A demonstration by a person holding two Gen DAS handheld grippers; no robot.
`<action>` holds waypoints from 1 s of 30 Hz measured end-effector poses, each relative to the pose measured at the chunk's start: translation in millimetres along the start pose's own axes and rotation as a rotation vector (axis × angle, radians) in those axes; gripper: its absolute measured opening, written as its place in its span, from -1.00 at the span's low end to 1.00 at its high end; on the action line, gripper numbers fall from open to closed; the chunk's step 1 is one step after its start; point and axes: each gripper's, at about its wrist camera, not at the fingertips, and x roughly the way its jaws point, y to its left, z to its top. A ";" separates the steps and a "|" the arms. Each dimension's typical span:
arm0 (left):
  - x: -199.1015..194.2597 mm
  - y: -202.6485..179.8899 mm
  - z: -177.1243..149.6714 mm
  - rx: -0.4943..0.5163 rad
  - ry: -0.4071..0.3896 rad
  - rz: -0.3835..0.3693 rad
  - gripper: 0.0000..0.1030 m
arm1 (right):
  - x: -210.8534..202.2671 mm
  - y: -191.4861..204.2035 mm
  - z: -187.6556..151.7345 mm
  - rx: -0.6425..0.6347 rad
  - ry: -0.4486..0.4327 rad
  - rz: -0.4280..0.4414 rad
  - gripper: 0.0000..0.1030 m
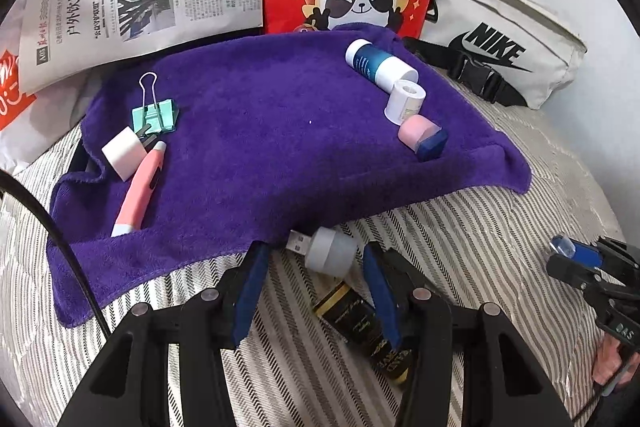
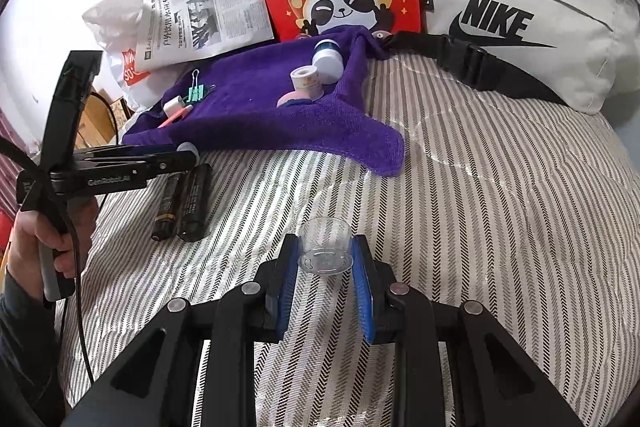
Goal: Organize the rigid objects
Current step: 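Grasp the white USB drive with the left gripper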
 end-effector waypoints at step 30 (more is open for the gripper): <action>6.8 -9.2 2.4 0.070 0.023 0.004 -0.32 | 6.0 -7.3 -0.6 0.046 0.017 0.043 -0.48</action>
